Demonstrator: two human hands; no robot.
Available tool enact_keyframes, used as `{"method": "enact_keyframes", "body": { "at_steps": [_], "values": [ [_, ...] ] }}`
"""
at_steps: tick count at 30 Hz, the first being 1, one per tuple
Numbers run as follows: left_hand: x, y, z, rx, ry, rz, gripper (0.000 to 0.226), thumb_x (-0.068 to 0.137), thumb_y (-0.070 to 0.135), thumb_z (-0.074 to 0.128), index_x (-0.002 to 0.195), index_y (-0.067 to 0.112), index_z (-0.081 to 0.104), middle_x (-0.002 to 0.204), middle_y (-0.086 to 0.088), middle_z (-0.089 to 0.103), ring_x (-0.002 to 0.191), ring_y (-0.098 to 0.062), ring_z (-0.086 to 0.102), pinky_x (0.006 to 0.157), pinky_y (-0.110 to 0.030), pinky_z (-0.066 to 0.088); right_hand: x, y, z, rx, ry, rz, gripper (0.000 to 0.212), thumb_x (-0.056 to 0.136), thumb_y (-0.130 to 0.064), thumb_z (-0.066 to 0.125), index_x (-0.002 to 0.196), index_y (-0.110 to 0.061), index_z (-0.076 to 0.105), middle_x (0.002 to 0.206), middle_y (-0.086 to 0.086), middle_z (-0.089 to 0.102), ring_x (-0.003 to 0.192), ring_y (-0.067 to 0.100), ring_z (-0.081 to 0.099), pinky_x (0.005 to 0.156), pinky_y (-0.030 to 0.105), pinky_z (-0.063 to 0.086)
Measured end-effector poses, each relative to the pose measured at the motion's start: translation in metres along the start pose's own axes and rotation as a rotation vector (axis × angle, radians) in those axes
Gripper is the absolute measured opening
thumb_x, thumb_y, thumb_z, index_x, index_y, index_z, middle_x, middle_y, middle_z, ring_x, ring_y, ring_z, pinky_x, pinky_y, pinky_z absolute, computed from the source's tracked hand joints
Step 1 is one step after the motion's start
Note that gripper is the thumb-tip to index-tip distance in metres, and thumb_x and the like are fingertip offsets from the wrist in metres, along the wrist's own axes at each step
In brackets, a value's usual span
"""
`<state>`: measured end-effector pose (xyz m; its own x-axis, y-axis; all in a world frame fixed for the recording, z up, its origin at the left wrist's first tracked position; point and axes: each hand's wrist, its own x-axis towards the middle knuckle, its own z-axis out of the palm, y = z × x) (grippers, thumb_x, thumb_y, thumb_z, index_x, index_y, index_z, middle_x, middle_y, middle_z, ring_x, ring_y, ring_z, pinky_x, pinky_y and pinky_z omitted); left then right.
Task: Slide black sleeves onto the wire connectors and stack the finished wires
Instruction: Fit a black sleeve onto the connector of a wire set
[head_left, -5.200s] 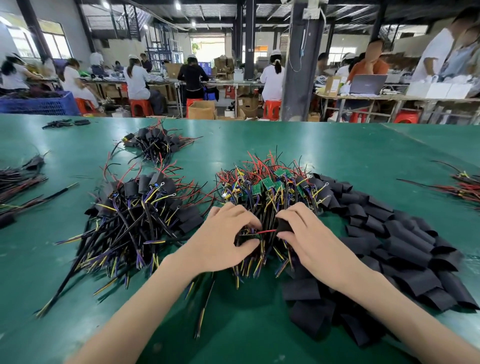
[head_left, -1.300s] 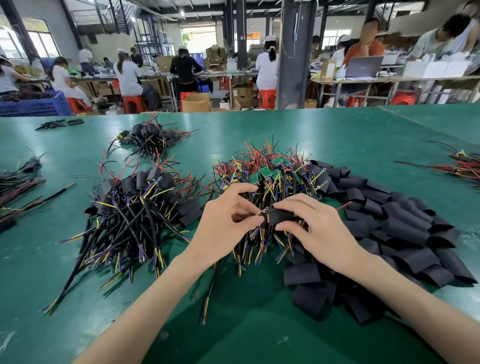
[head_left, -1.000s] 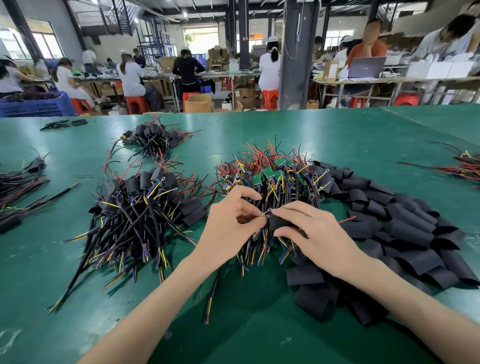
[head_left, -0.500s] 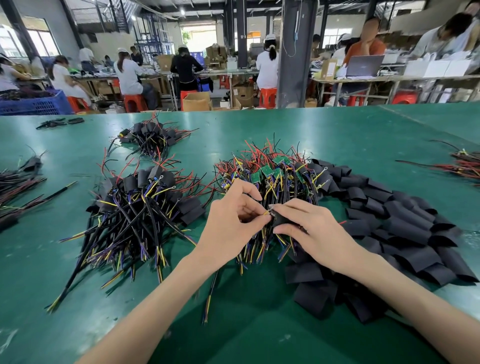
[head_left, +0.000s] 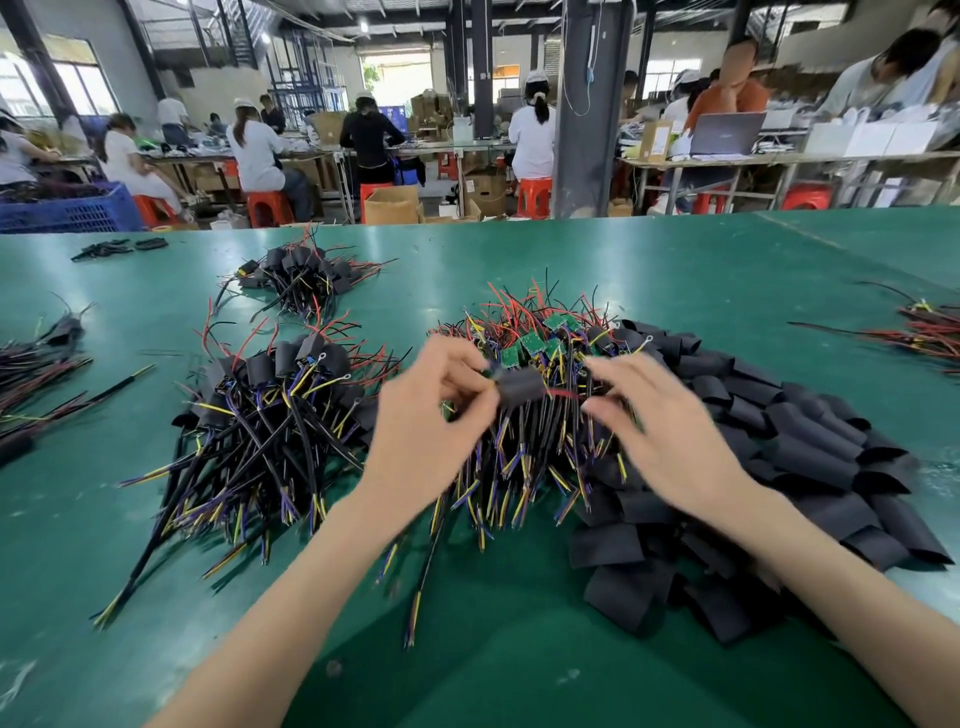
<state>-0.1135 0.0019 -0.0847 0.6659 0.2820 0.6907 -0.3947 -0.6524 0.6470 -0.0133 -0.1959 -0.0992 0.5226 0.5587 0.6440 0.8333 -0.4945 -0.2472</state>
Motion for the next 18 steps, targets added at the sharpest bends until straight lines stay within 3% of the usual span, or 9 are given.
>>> {"method": "enact_keyframes", "body": {
  "at_steps": [3, 5, 8, 12, 15, 18],
  "values": [
    [0.015, -0.007, -0.022, 0.065, 0.237, 0.066, 0.038, 0.078, -0.003, 0.065, 0.092, 0.028, 0.049, 0.074, 0.01, 0.06, 0.066, 0.002, 0.058, 0.069, -0.01, 0.045, 0.005, 0.029, -0.013, -0.098, 0.198, 0.19, 0.027, 0.09, -0.007, 0.058, 0.115, 0.001, 0.06, 0.106, 0.018, 0.059, 0.099, 0.036, 0.054, 0.094, 0.044, 0.04],
    [0.024, -0.018, -0.038, 0.163, 0.369, 0.081, 0.031, 0.081, 0.0, 0.062, 0.095, 0.024, 0.048, 0.074, 0.01, 0.058, 0.065, -0.001, 0.056, 0.067, -0.015, 0.044, 0.005, 0.047, -0.018, -0.172, 0.202, 0.323, 0.026, 0.086, -0.002, 0.057, 0.112, 0.001, 0.06, 0.104, 0.02, 0.059, 0.098, 0.039, 0.053, 0.092, 0.046, 0.04],
    [0.032, -0.043, -0.059, 0.433, 0.429, 0.03, 0.022, 0.086, 0.003, 0.055, 0.103, 0.018, 0.052, 0.082, -0.006, 0.06, 0.077, -0.02, 0.052, 0.072, -0.028, 0.036, 0.004, 0.062, -0.022, -0.224, -0.073, 0.477, 0.024, 0.085, -0.007, 0.056, 0.108, -0.008, 0.064, 0.104, 0.015, 0.059, 0.099, 0.035, 0.055, 0.092, 0.042, 0.043],
    [0.03, -0.076, -0.074, 0.896, 0.361, -0.143, 0.03, 0.091, 0.005, 0.049, 0.117, 0.012, 0.061, 0.095, -0.023, 0.057, 0.095, -0.039, 0.048, 0.082, -0.046, 0.034, 0.002, 0.062, -0.02, -0.219, -0.451, 0.455, 0.026, 0.084, -0.015, 0.059, 0.11, -0.018, 0.064, 0.1, 0.003, 0.053, 0.102, 0.025, 0.056, 0.091, 0.032, 0.043],
    [0.028, -0.089, -0.077, 0.995, 0.305, -0.316, 0.038, 0.088, 0.003, 0.05, 0.121, 0.015, 0.064, 0.1, -0.026, 0.055, 0.1, -0.041, 0.045, 0.087, -0.049, 0.032, 0.002, 0.061, -0.022, -0.231, -0.632, 0.435, 0.037, 0.083, -0.022, 0.064, 0.119, -0.022, 0.057, 0.107, 0.003, 0.048, 0.106, 0.024, 0.049, 0.093, 0.032, 0.04],
    [0.026, -0.093, -0.074, 0.995, 0.319, -0.375, 0.039, 0.083, 0.005, 0.052, 0.118, 0.016, 0.066, 0.105, -0.024, 0.051, 0.103, -0.041, 0.041, 0.089, -0.049, 0.03, 0.001, 0.064, -0.025, -0.28, -0.786, 0.45, 0.047, 0.083, -0.029, 0.066, 0.126, -0.026, 0.049, 0.117, 0.007, 0.044, 0.113, 0.026, 0.044, 0.096, 0.036, 0.039]
  ]
}}
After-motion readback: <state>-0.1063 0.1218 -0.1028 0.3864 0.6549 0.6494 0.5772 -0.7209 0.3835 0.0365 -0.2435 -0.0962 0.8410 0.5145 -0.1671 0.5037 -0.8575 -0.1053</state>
